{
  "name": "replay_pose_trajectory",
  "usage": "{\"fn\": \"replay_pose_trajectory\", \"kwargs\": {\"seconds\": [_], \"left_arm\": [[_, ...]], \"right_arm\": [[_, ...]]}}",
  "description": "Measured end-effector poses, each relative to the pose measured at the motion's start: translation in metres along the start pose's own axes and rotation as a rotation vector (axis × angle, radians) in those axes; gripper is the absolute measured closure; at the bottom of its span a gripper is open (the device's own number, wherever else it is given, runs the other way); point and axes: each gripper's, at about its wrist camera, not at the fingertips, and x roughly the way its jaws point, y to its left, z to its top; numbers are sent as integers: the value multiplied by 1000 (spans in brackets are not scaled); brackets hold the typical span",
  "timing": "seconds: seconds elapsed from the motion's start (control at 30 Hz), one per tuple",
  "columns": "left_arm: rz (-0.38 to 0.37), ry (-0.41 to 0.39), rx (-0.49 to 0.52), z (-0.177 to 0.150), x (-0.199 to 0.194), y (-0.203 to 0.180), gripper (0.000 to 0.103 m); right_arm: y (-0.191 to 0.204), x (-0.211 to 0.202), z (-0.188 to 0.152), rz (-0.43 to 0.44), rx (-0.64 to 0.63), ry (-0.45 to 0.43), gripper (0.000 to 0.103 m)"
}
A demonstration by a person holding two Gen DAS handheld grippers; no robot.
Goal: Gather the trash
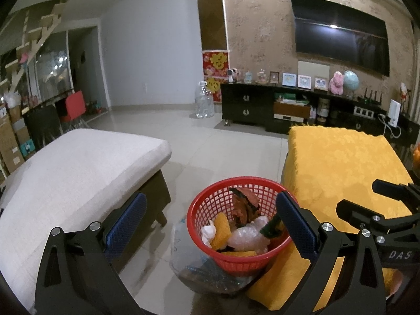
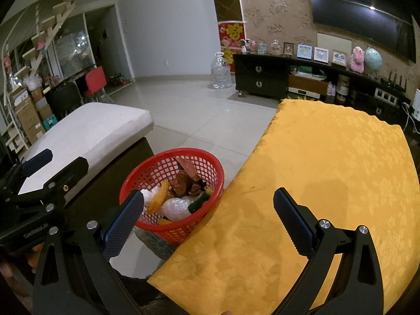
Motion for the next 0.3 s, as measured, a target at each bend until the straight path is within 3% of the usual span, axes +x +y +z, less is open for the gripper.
{"fn": "replay_pose_trajectory", "kwargs": {"seconds": [0.3], "left_arm": [[-94, 71, 47, 0, 10, -13, 8]], "right_arm": [[-39, -22, -12, -87, 58, -3, 7]]}}
